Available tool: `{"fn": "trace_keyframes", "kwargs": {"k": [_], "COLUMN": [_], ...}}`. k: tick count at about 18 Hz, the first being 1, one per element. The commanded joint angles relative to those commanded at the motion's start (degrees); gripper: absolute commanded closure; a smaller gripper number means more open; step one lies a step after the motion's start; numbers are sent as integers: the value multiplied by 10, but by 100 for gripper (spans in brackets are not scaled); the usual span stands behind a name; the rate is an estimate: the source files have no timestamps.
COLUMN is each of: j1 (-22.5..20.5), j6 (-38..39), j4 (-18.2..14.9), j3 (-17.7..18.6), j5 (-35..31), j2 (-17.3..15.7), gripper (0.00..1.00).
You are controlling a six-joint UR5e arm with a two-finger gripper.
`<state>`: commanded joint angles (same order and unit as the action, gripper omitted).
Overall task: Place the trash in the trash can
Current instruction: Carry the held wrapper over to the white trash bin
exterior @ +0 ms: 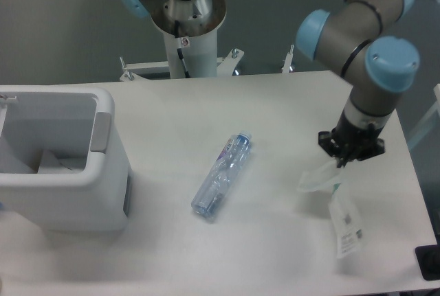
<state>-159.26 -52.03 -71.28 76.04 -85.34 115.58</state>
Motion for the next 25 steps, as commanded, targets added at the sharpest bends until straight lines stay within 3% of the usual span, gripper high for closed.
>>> {"fn": "trace_keyframes", "kwargs": {"k": [6,8,10,14,18,21,25], "j1": [-1,-1,1,3,11,24,52], "j6": [-46,-46,-44,-34,3,26,30], "j4": [-4,-31,-79,-142,-184,-196,-190], "j3": [-24,-43,-62,-60,-59,-52,-27], "j5": [1,5,24,98,163,209,219], "j2": [-1,-2,-8,-64,-112,-158,-220], "gripper": [100,100,100,100,100,100,100]}}
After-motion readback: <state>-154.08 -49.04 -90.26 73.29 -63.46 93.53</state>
